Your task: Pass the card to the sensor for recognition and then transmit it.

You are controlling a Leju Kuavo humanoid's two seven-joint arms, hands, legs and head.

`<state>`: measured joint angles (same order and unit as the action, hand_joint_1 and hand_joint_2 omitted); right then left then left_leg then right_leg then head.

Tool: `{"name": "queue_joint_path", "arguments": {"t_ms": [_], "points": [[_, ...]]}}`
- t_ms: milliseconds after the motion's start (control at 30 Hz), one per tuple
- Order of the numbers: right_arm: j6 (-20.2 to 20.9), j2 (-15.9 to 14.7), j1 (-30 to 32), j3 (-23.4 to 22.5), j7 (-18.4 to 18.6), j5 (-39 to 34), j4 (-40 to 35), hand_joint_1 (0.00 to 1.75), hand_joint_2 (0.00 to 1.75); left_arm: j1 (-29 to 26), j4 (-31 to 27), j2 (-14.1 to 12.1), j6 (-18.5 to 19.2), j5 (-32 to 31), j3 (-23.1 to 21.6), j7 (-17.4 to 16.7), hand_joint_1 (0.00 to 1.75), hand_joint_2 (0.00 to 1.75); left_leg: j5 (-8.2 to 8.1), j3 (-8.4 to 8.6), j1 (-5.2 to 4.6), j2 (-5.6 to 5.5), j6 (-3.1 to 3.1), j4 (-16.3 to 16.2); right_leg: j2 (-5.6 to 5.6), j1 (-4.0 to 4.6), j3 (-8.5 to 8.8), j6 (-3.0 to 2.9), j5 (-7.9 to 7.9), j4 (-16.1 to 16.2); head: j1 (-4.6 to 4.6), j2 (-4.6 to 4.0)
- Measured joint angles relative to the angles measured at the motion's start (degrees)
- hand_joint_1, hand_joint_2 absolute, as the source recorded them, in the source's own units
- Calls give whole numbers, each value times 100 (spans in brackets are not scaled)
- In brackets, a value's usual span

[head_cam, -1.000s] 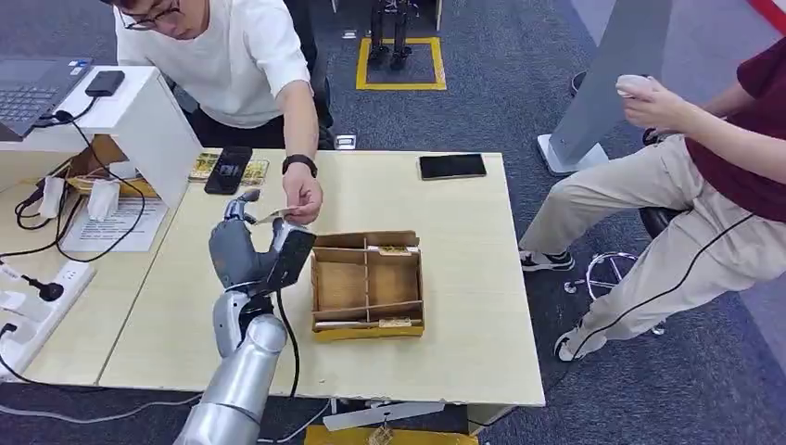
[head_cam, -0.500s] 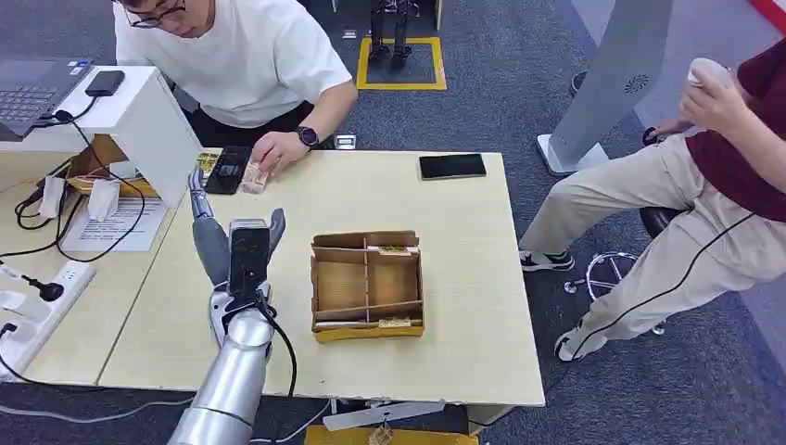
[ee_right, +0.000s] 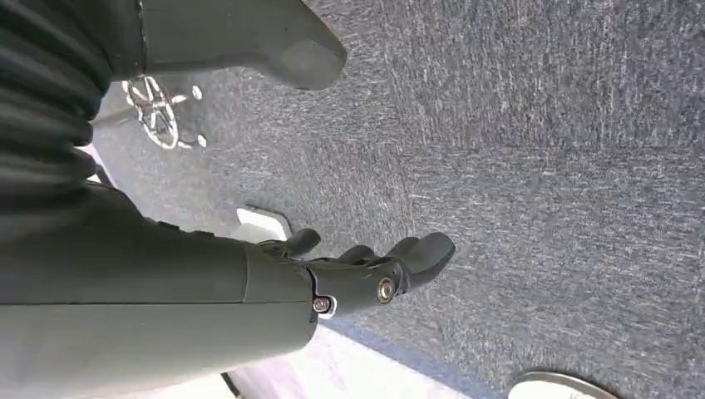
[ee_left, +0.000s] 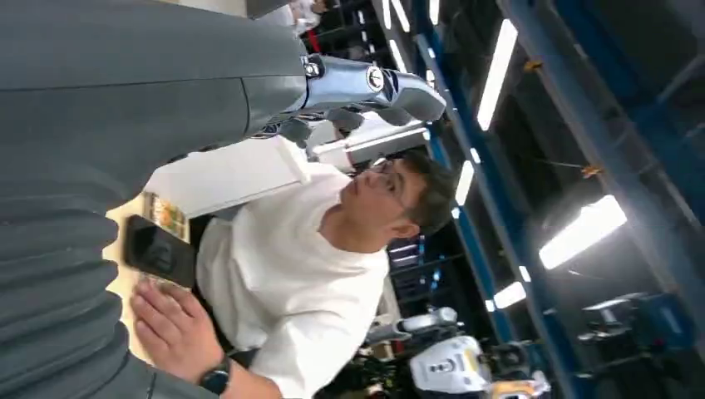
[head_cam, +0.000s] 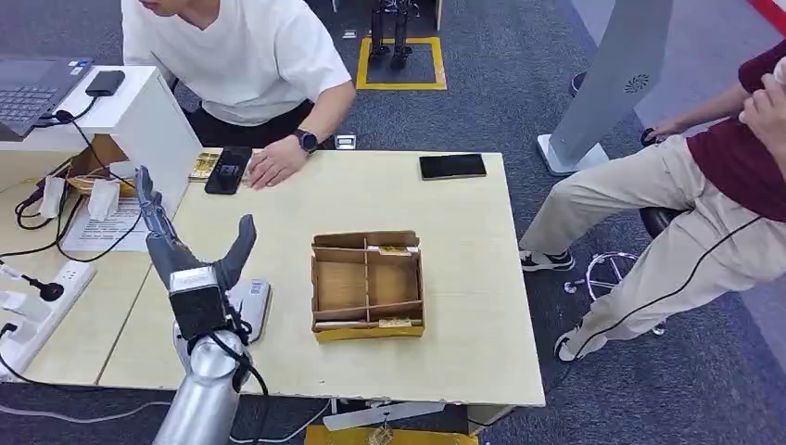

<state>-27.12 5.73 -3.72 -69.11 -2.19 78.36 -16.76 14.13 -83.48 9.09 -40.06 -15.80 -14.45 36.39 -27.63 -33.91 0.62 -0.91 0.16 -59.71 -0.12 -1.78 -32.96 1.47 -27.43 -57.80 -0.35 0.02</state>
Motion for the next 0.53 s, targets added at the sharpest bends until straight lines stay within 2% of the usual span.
{"name": "queue_joint_path", "arguments": {"t_ms": [167,533], "points": [[0,0,8,-2,-44,-42,0,0,175,-330,-562,-164,0,186,-212,328,0,175,0,0,0,0,0,0,0,0,0,0,0,0,0,0],[11,2,23,-24,-79,-164,-33,0,175,-847,-1445,-337,0,310,-336,374,0,175,0,0,0,0,0,0,0,0,0,0,0,0,0,0]]}}
